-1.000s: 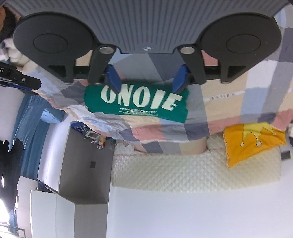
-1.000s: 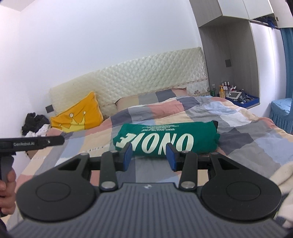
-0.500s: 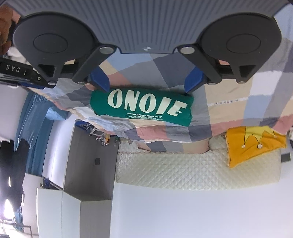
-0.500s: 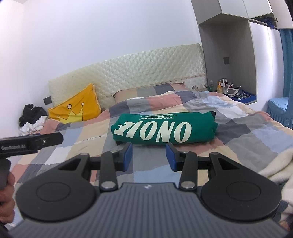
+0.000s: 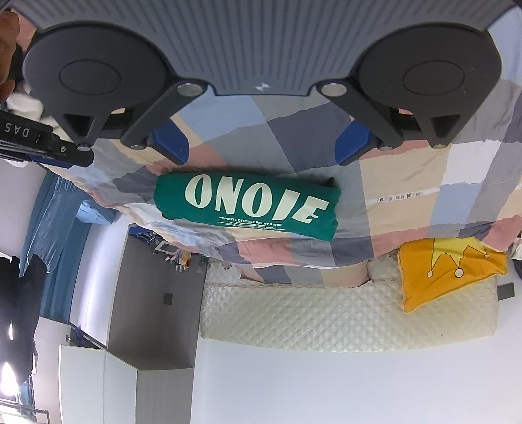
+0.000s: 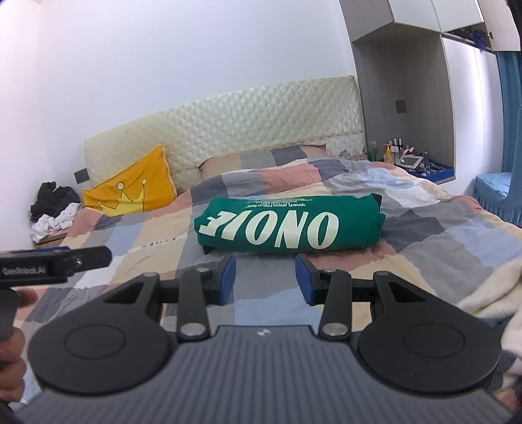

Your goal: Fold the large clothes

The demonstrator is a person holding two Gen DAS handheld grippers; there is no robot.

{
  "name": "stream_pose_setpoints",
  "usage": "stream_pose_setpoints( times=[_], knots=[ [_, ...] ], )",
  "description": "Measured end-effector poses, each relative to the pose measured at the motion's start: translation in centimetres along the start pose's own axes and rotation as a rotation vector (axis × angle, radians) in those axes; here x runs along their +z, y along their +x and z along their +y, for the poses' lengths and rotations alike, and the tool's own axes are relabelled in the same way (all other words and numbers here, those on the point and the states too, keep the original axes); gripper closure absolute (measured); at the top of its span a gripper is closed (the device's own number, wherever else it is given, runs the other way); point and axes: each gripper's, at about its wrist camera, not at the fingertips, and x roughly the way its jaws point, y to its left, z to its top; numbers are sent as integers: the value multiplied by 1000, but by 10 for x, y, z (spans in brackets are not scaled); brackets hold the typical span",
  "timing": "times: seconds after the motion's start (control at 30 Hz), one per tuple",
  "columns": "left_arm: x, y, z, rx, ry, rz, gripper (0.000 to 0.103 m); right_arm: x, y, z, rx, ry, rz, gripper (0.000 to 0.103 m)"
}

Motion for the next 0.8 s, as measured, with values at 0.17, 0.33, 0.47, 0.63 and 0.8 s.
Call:
stream_pose_setpoints(
  times=[0.17, 0.33, 0.47, 0.63, 0.8],
  knots=[
    [0, -2, 2, 18, 7, -4, 5, 1, 4, 2, 0, -7, 4, 59],
    [0, -4, 4, 14, 0, -10, 5, 3, 2, 7, 1, -28, -10, 59],
    [0, -7, 1, 28, 7, -19, 5, 2, 0, 9, -3, -31, -11, 59],
    [-1, -13, -3, 35, -4, -29, 5, 2, -3, 10, 3, -32, -17, 46],
    [0, -18, -6, 41, -11, -35, 5, 5, -4, 14, -9, -69, -23, 18]
  ],
)
